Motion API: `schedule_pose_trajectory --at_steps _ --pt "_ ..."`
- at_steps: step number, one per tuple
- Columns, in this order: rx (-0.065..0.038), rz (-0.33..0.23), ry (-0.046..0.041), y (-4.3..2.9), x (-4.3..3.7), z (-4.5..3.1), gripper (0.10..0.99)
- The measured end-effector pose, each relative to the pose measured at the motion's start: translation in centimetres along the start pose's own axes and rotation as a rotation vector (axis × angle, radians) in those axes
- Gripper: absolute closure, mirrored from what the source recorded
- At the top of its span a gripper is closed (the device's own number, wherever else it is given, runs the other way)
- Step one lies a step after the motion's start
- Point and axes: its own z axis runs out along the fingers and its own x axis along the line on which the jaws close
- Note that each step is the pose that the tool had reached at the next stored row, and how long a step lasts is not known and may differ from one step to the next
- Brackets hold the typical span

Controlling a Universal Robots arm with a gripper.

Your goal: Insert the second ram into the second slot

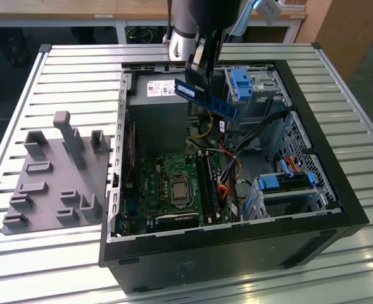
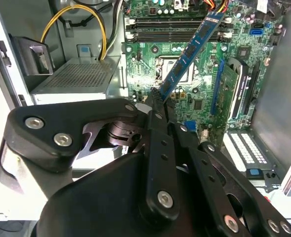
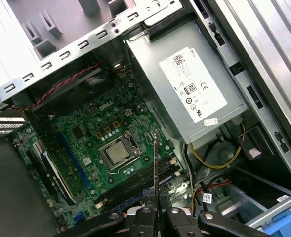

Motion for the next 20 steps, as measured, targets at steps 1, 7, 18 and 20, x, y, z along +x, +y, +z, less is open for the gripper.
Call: schedule_pose_trajectory --at_steps 1,7,18,20 --pt "0.000 0.006 -0.0002 0.00 0.00 0.00 0.949" --pt "0.000 0.039 -0.0012 0.00 0.00 0.00 0.949" --pt "0.003 0.115 -0.0006 0.00 0.00 0.00 0.949" --pt "0.004 0.130 0.0000 0.00 0.01 0.01 0.949"
